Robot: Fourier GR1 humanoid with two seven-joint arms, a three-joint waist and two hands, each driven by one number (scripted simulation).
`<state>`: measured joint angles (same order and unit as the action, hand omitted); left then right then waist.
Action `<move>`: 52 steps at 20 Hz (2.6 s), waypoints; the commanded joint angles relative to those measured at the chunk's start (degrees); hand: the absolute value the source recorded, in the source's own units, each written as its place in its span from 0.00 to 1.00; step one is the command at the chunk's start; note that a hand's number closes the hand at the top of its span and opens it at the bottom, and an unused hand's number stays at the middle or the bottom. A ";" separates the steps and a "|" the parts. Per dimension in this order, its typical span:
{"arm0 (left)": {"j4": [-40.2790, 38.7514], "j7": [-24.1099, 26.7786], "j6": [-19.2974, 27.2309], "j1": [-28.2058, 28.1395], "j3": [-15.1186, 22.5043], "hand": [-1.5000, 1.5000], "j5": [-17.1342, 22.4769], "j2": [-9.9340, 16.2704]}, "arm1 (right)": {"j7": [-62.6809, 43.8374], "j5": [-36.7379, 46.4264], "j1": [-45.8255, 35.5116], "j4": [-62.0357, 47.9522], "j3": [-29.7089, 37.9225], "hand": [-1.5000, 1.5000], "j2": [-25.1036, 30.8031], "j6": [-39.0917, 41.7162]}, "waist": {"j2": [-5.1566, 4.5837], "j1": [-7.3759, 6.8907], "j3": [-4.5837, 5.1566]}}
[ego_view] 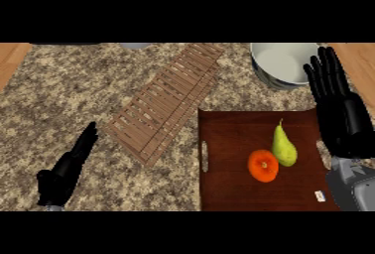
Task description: Pick the squash from the tray and place it in the tiered shelf
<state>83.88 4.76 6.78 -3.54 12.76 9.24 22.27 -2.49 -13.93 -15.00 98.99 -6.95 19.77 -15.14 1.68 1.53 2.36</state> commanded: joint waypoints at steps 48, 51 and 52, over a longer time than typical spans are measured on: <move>11.52 -13.21 10.75 9.07 -7.82 0.50 -3.46 -5.96 | -46.84 50.70 -10.32 14.37 -42.09 0.00 16.03 47.64 | -1.68 -1.60 -2.36; 11.04 -10.99 9.36 7.73 -9.45 0.50 -3.34 -6.73 | -43.35 52.79 -8.22 12.40 -37.85 0.00 14.37 47.53 | -1.68 -1.58 -2.36; 14.67 -12.30 9.11 5.14 -8.58 0.50 -4.15 -6.47 | -39.84 53.18 -7.17 11.18 -35.88 0.00 15.07 46.70 | -1.66 -1.72 -2.37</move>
<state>96.55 -7.58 15.50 3.27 3.38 7.20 17.13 -45.85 35.11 -24.67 112.87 -44.75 35.92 32.11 0.03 -0.24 0.01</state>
